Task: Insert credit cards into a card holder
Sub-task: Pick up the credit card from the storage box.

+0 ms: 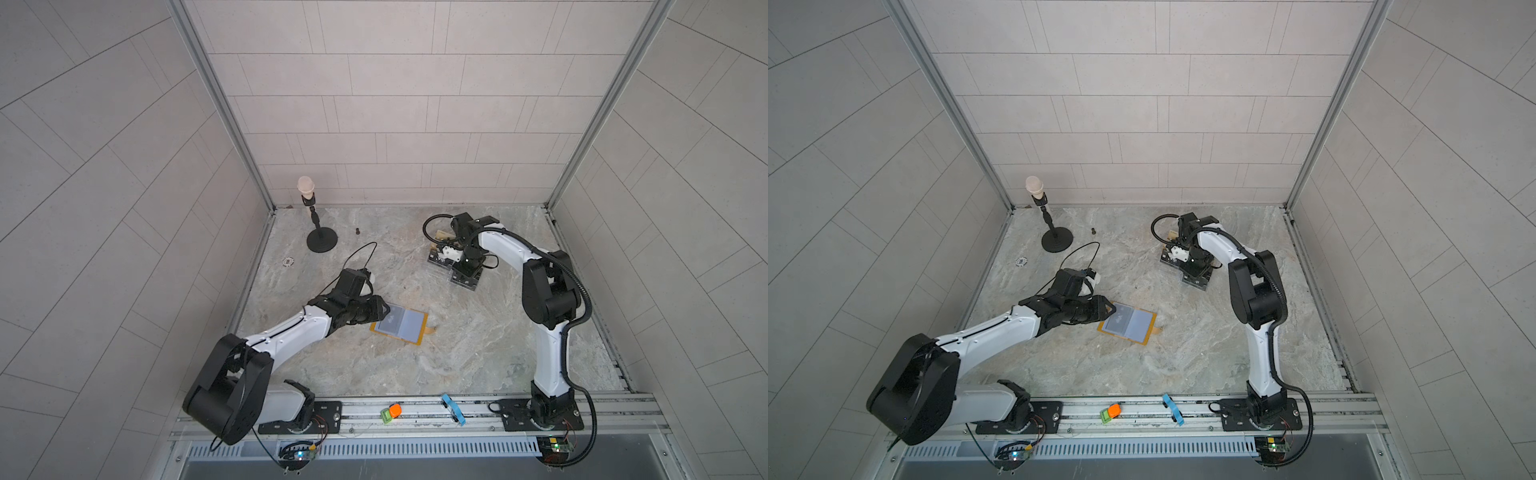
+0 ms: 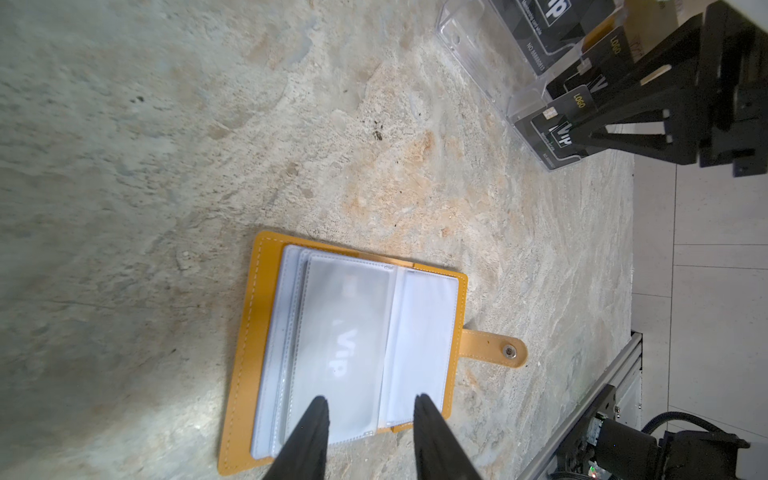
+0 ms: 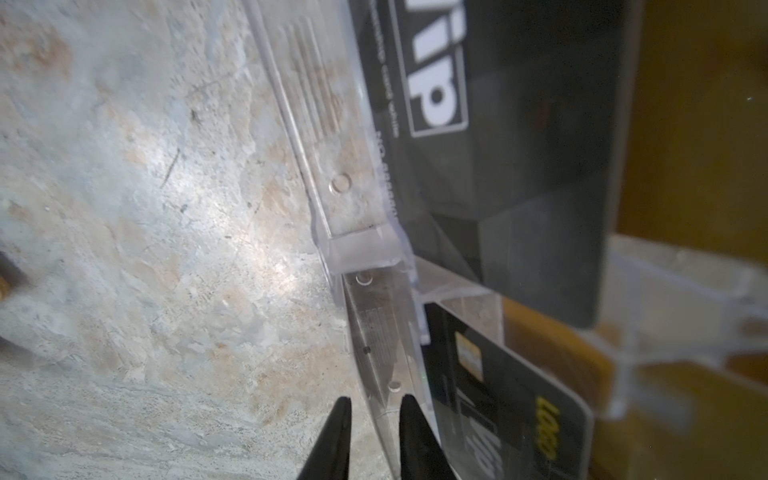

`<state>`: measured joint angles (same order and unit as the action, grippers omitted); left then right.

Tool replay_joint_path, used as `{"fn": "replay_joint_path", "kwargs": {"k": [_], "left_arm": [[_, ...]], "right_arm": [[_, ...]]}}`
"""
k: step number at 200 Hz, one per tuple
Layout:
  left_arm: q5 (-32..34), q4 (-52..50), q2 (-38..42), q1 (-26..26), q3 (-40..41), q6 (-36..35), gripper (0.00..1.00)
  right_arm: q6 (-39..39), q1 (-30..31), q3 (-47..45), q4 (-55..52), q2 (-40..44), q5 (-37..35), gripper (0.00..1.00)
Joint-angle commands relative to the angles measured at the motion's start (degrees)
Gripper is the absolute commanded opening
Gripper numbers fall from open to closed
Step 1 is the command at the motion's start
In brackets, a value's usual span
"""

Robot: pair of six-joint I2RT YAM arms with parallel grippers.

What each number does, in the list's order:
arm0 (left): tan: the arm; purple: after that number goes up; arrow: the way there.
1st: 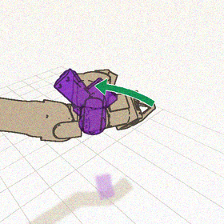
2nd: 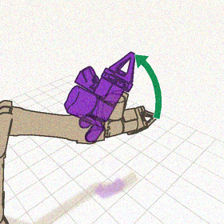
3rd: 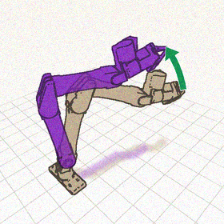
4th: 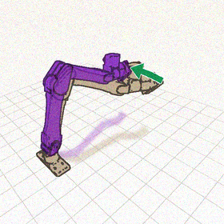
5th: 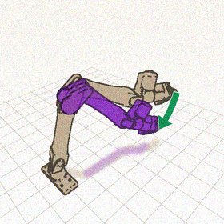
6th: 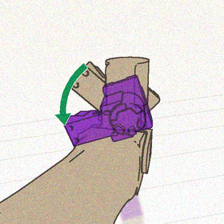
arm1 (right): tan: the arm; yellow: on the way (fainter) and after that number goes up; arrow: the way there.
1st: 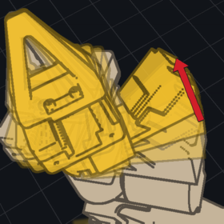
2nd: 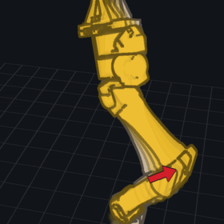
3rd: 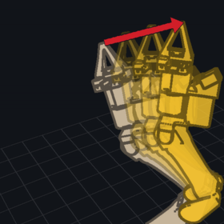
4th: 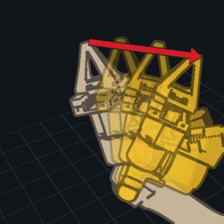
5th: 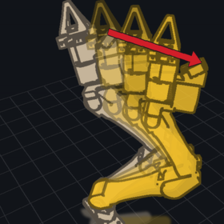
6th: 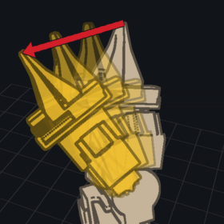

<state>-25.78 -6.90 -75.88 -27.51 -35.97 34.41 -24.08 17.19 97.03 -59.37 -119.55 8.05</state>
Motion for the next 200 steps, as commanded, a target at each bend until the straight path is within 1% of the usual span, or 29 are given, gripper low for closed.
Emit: {"fn": "replay_joint_path", "kwargs": {"k": [1,22,32,45,49,70,74,83,147,166,200], "left_arm": [[0.02,-0.88,0.02,0.14,0.08,-1.07,0.38],[0.12,-1.14,0.80,0.10,0.11,-0.93,0.39],[0.11,-1.49,1.16,0.16,0.09,-1.01,0.39],[0.30,-2.01,1.35,0.17,-0.13,-1.35,0.39],[0.30,-2.14,1.35,0.11,-0.13,-1.46,0.39],[0.28,-3.17,1.21,0.10,-0.92,-1.94,0.39],[0.36,-3.37,1.19,0.17,-1.11,-1.92,0.39],[0.37,-3.92,1.12,0.17,-1.47,-1.98,0.39],[1.52,-7.73,2.40,0.15,-3.40,-2.77,0.40],[2.45,-8.01,2.49,0.15,-3.36,-3.10,0.40],[4.76,-6.47,1.15,0.17,-3.24,-2.93,0.39]], "right_arm": [[-1.41,-0.14,-0.07,-1.26,-1.04,0.97,0.18],[-1.26,-0.14,0.17,-1.23,-0.97,0.76,0.18],[-1.27,-0.18,0.15,-1.19,-0.78,0.77,0.14],[-1.21,-0.14,0.17,-1.18,-0.39,1.19,0.12],[-1.16,-0.14,0.17,-1.16,-0.34,1.25,0.10],[-1.06,-0.14,-0.05,-1.01,-0.07,1.54,0.10],[-1.05,-0.18,-0.07,-1.01,-0.07,1.65,0.07],[-1.06,-0.22,0.12,-1.10,-0.07,1.87,0.04],[-2.55,-0.36,2.70,-3.80,0.00,6.67,0.03],[-2.51,-0.40,2.81,-3.93,1.08,5.17,0.00],[-1.92,-0.40,4.34,-4.58,4.15,5.29,0.00]]}}
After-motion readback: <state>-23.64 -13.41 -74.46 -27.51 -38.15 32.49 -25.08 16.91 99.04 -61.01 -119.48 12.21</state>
